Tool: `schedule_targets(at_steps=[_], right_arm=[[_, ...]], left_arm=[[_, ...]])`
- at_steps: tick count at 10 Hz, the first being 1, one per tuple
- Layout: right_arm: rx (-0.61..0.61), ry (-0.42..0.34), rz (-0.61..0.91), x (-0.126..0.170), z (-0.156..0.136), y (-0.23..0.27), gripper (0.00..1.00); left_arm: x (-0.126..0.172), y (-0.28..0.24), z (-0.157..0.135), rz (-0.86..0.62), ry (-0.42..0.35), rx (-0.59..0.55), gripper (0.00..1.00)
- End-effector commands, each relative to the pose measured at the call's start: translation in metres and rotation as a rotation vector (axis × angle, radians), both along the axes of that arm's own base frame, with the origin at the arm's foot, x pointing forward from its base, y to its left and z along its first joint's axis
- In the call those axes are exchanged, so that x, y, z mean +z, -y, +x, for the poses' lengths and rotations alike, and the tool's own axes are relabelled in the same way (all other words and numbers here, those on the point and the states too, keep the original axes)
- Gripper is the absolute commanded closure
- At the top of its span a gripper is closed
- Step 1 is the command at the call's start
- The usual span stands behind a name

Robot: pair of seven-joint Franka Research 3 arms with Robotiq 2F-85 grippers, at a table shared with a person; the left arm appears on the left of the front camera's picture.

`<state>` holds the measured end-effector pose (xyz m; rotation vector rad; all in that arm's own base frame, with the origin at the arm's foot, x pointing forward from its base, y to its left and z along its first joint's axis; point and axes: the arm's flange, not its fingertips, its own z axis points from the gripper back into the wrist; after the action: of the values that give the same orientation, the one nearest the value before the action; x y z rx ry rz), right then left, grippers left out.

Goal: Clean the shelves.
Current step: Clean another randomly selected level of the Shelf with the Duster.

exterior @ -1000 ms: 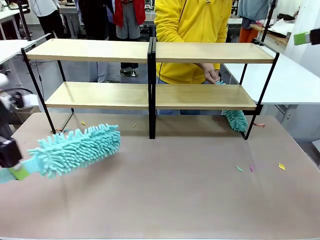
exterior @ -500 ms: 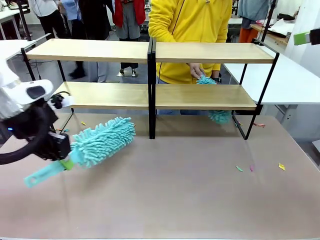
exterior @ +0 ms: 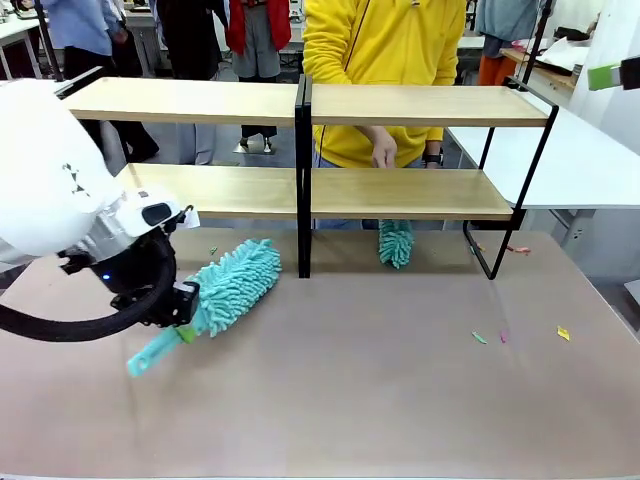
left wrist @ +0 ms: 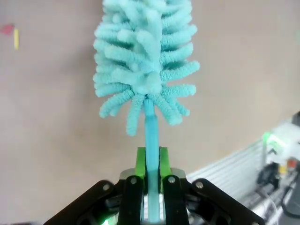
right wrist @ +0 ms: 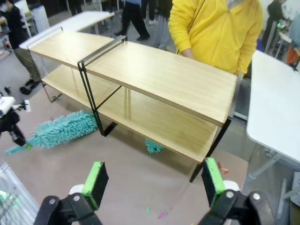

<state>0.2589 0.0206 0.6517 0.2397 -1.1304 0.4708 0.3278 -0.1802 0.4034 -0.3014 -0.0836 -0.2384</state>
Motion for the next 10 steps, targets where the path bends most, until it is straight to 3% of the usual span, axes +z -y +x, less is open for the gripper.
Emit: schedule_targets(at_steps=[1,10], right_arm=[[0.005,0.002,0.009,-0.001,0.001,0.0,0.0],[0.005,0.002,0.009,-0.001,0.001,0.0,0.0]], left_arm=[[0.009,0.01,0.026,-0.06,0.046,0.038,0.88],[0.005,0.03,0.086,-0.097,0.037,0.101,0.88]])
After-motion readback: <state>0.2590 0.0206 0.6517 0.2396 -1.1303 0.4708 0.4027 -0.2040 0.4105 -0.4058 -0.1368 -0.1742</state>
